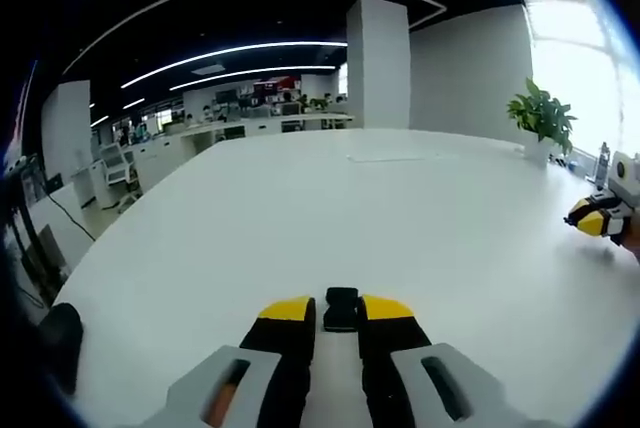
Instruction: Snap the two parts of the plastic buckle together until the buckle closes and remains connected.
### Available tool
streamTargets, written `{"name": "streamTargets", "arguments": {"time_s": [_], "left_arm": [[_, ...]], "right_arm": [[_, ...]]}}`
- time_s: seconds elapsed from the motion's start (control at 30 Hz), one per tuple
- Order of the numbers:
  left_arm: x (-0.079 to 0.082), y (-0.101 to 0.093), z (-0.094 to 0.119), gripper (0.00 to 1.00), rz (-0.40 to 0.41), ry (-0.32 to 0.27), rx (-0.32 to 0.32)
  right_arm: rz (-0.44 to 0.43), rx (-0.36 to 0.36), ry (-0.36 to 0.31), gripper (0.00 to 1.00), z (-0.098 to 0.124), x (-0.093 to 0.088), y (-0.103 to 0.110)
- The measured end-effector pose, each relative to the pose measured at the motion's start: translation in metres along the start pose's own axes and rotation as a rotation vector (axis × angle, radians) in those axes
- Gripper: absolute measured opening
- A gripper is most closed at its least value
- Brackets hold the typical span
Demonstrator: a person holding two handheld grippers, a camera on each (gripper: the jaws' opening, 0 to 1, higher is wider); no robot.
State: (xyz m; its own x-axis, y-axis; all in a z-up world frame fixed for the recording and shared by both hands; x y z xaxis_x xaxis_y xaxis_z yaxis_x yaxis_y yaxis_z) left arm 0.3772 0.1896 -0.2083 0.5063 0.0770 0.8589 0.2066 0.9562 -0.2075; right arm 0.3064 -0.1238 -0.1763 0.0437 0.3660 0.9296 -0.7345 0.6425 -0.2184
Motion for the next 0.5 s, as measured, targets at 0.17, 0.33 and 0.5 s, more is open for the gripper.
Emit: {"name": "streamTargets", "arguments": {"time_s": [0.17,0.33,0.5], "left_arm": [[0.000,-0.003,-0.001,0.12,0.002,0.003,-0.025],[0.000,-0.007,-0.002,0.12,-0.007,0.010,-0.057],[-0.001,-0.016,-0.004,0.12,-0.010,0.013,-0.113]], "right_arm": [[0.004,0.000,0.000,0.12,0.001,0.000,0.000],[0.005,0.005,-0.002,0.12,0.001,0.000,0.001],[0.009,0.015,-0.003,0.12,0.000,0.000,0.002]]}}
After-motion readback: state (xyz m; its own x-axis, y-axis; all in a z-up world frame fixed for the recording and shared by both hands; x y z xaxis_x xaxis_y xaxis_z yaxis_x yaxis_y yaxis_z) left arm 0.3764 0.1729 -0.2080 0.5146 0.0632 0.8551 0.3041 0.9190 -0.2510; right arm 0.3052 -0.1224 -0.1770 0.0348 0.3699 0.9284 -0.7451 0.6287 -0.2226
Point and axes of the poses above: the point that each gripper's makers call its tool centre point, and the gripper's own axes: z roughly backward along the fingers, y roughly to its left, x roughly out of its top, the point moved 1 cm from there along z, roughly backward along the fingers, and after that the axes turned 10 degrees about z, right-handed, at the moved point
